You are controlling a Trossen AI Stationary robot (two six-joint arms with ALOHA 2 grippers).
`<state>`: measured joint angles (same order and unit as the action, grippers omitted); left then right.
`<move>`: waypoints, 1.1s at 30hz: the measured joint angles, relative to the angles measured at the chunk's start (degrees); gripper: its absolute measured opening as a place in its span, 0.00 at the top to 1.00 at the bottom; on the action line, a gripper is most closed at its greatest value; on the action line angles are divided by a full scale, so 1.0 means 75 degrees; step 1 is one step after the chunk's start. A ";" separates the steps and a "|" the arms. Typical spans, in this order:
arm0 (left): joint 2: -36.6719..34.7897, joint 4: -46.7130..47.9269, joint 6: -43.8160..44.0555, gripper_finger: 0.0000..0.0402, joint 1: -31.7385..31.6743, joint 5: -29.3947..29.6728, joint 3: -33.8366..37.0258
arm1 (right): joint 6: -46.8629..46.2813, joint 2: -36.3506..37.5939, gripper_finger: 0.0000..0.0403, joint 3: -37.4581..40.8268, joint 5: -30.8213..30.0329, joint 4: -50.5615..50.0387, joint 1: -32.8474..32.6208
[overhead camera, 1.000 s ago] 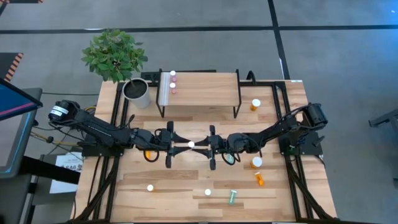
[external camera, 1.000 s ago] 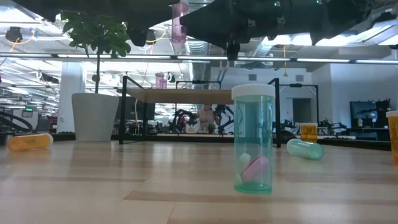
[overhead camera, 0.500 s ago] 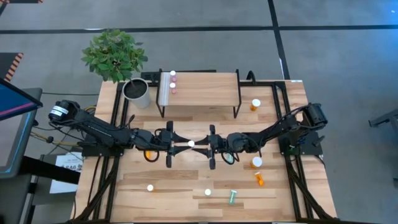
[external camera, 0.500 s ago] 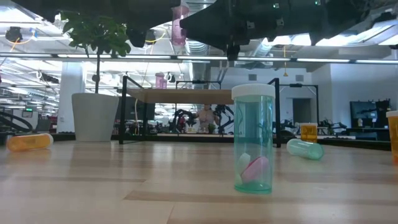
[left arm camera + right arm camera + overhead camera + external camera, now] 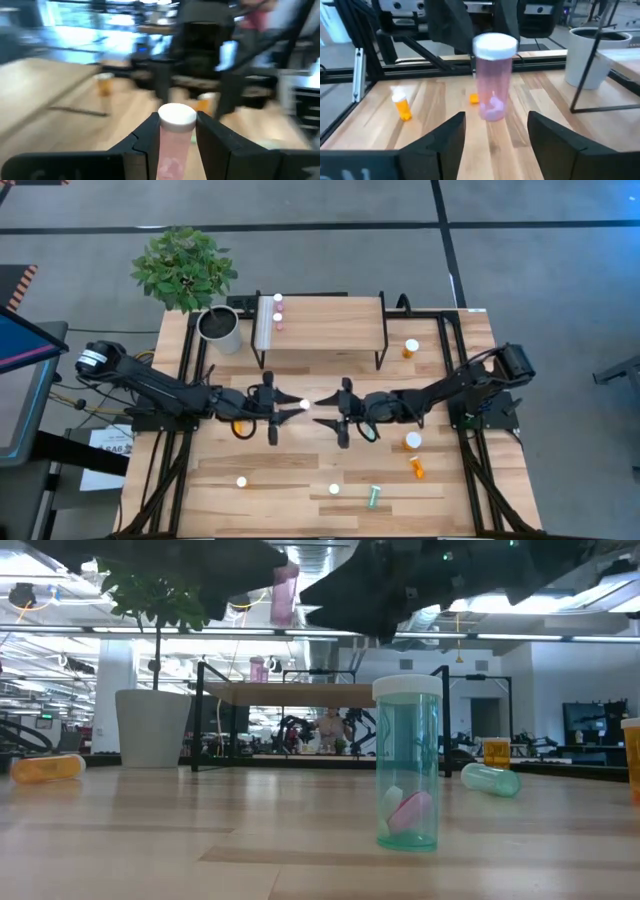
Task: Pick and place medicine bottles onto shelf by color
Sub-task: Put the pink pill bottle aligned with the other pink pill bottles on the shelf
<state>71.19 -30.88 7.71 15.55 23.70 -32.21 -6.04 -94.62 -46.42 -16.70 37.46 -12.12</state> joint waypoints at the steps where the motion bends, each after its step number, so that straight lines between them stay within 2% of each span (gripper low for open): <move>1: -0.0132 0.0224 -0.0001 0.77 -0.0002 0.0340 0.0000 | -0.0003 0.0117 0.41 -0.0002 -0.0024 -0.0255 0.0000; 8: -0.1205 0.0961 -0.0076 0.77 -0.0287 0.3198 0.0082 | 0.0014 0.0635 0.41 0.0004 -0.0373 -0.0958 -0.0015; 10: -0.1345 0.0956 -0.0076 0.77 -0.0536 0.3567 0.0144 | 0.0056 0.0643 0.41 0.0004 -0.0374 -0.0971 -0.0023; 18: -0.1097 0.0941 0.0210 0.77 -0.1812 0.3329 0.0341 | 0.0064 0.0582 0.41 0.0004 -0.0374 -0.0942 -0.0032; 26: -0.0867 0.0667 0.0149 0.77 -0.2645 0.3059 0.0348 | 0.0070 0.0582 0.41 0.0004 -0.0371 -0.0948 -0.0029; 29: -0.0852 0.0136 0.0038 0.77 -0.2882 0.2714 0.0402 | 0.0070 0.0582 0.41 0.0004 -0.0372 -0.0962 -0.0029; 33: -0.0842 -0.0881 0.0041 0.77 -0.3063 0.2335 0.0940 | 0.0092 0.0582 0.41 0.0004 -0.0371 -0.0942 -0.0029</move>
<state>64.87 -37.49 8.01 -7.42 41.22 -25.15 -5.35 -90.26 -46.39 -19.49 30.39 -12.34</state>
